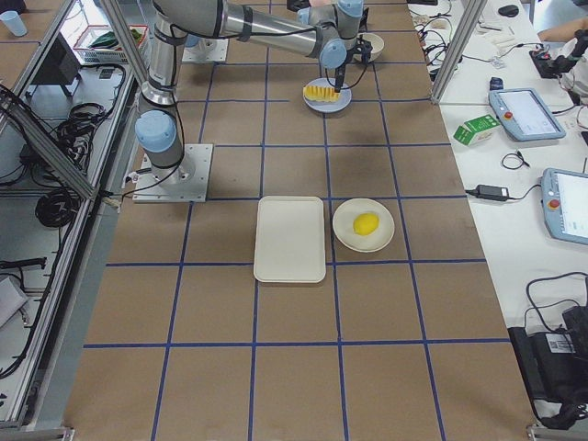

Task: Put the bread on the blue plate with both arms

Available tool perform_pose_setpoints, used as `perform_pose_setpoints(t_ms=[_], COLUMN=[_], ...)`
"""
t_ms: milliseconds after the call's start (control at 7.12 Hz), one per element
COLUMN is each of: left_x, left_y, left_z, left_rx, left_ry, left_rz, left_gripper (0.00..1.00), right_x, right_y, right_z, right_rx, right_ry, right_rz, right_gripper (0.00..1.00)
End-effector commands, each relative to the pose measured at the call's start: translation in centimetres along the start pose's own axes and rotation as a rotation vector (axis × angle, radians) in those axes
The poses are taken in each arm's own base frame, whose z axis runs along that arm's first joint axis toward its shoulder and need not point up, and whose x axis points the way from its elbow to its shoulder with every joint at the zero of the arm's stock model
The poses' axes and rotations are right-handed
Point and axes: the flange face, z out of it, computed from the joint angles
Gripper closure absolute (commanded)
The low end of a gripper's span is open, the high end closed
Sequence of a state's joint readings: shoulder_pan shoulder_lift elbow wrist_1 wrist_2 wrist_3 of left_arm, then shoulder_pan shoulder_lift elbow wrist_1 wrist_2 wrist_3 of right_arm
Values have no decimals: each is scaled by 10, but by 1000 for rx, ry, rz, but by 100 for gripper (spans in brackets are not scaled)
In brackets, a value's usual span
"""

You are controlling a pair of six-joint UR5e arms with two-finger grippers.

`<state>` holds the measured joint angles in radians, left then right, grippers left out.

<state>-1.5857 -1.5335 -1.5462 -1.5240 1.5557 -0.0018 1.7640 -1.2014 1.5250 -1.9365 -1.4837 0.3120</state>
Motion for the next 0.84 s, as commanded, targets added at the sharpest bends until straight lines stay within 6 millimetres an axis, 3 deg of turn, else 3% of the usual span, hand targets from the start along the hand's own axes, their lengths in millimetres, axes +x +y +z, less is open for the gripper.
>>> perform_pose_setpoints(t_ms=[0, 281, 421, 562, 702], left_x=[-1, -1, -1, -1, -1], left_y=[0, -1, 0, 0, 0], left_z=[-1, -1, -1, -1, -1], left_rx=[3, 2, 3, 3, 3], left_ry=[-1, -1, -3, -1, -3], left_rz=[-1, -1, -1, -1, -1], left_gripper=[0, 0, 0, 0, 0], right_x=[67, 124, 145, 149, 147], right_y=[14, 55, 77, 100, 107], right_z=[-75, -146, -172, -180, -182], right_rx=[0, -53, -57, -92, -80], right_ry=[60, 96, 92, 94, 91], right_rz=[20, -31, -35, -30, -22], right_gripper=[0, 0, 0, 0, 0])
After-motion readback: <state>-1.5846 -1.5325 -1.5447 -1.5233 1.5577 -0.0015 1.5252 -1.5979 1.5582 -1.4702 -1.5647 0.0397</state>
